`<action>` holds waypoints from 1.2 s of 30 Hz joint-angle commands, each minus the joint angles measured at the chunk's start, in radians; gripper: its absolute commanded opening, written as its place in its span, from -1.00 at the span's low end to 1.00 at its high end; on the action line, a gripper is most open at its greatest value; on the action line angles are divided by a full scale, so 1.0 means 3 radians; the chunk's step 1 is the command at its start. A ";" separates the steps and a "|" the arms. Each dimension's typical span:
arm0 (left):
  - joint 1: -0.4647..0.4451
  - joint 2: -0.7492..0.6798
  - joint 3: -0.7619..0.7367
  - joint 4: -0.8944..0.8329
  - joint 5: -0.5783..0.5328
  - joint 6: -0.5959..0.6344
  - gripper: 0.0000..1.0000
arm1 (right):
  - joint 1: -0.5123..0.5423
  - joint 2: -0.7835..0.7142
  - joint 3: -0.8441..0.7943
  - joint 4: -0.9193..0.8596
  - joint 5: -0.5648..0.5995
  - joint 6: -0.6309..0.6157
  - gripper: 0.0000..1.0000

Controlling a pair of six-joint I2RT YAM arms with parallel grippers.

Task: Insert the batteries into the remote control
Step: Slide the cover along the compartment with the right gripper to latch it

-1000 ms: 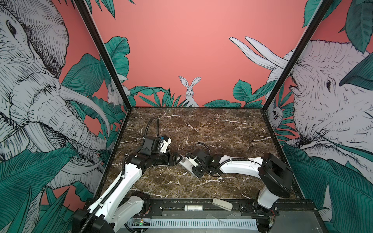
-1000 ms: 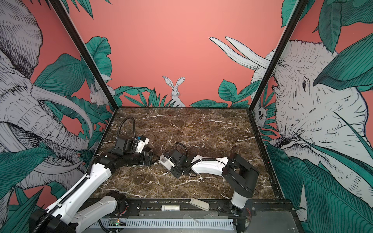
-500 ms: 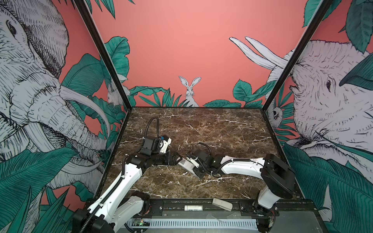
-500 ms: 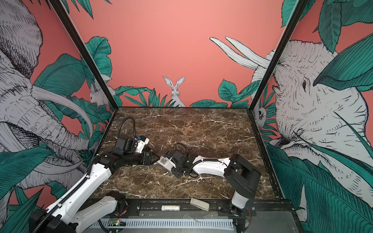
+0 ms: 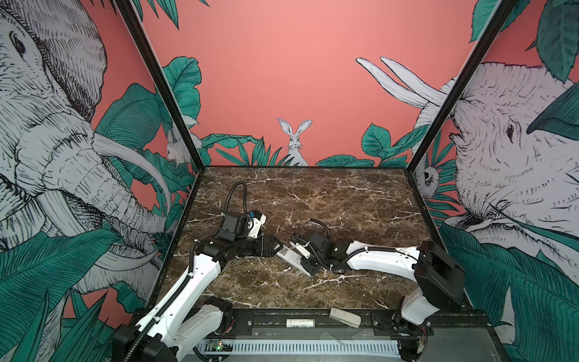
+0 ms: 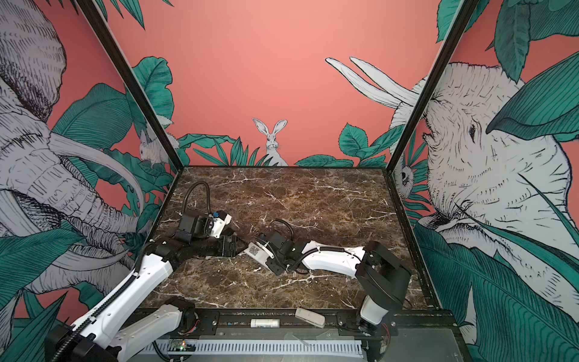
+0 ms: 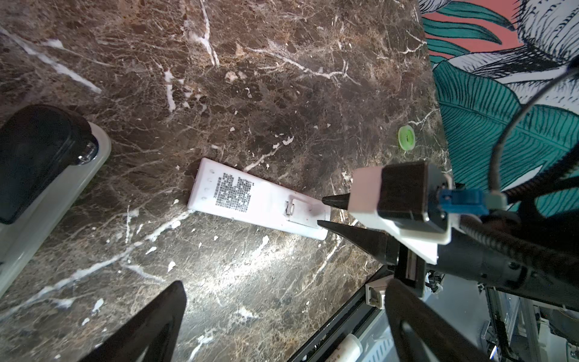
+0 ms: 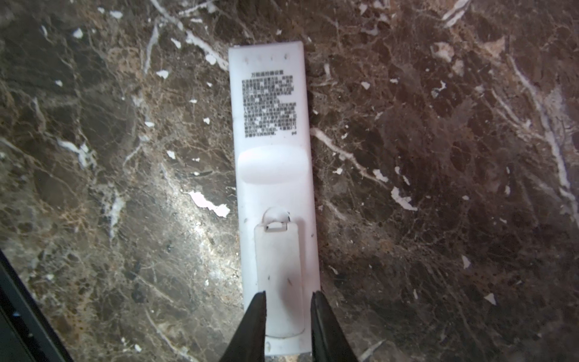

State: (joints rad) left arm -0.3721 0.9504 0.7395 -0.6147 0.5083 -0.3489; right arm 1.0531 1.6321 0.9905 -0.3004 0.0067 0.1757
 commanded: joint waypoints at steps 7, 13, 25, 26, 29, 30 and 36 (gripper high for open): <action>0.0012 -0.0065 -0.0021 0.0019 -0.0002 0.0045 0.99 | -0.0033 0.0306 0.0198 -0.0021 0.0004 0.0009 -0.72; 0.0016 -0.0066 -0.0021 0.0020 -0.0007 0.0045 0.99 | -0.0033 0.0366 0.0099 -0.0028 -0.0022 0.0069 -0.74; 0.0013 -0.0051 -0.0022 0.0036 -0.0007 0.0040 0.99 | -0.0034 0.0112 0.0037 -0.0006 -0.0078 0.0023 -0.04; 0.0013 -0.0050 -0.0021 0.0038 -0.0007 0.0039 0.99 | -0.0038 0.0125 0.0044 -0.0012 -0.0107 0.0014 0.06; 0.0015 -0.0051 -0.0016 0.0037 -0.0008 0.0036 0.99 | -0.0036 0.0185 0.0050 -0.0048 -0.0147 0.0013 0.23; 0.0013 -0.0052 -0.0016 0.0035 -0.0008 0.0033 0.99 | -0.0035 0.0205 0.0055 -0.0055 -0.0147 0.0015 0.25; 0.0013 -0.0059 -0.0011 0.0028 -0.0017 0.0037 0.99 | -0.0038 0.0177 0.0076 -0.0033 -0.0074 0.0049 -0.11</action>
State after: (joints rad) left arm -0.3721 0.9493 0.7387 -0.6075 0.5083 -0.3473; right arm 1.0451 1.6951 1.0142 -0.3058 -0.0200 0.1886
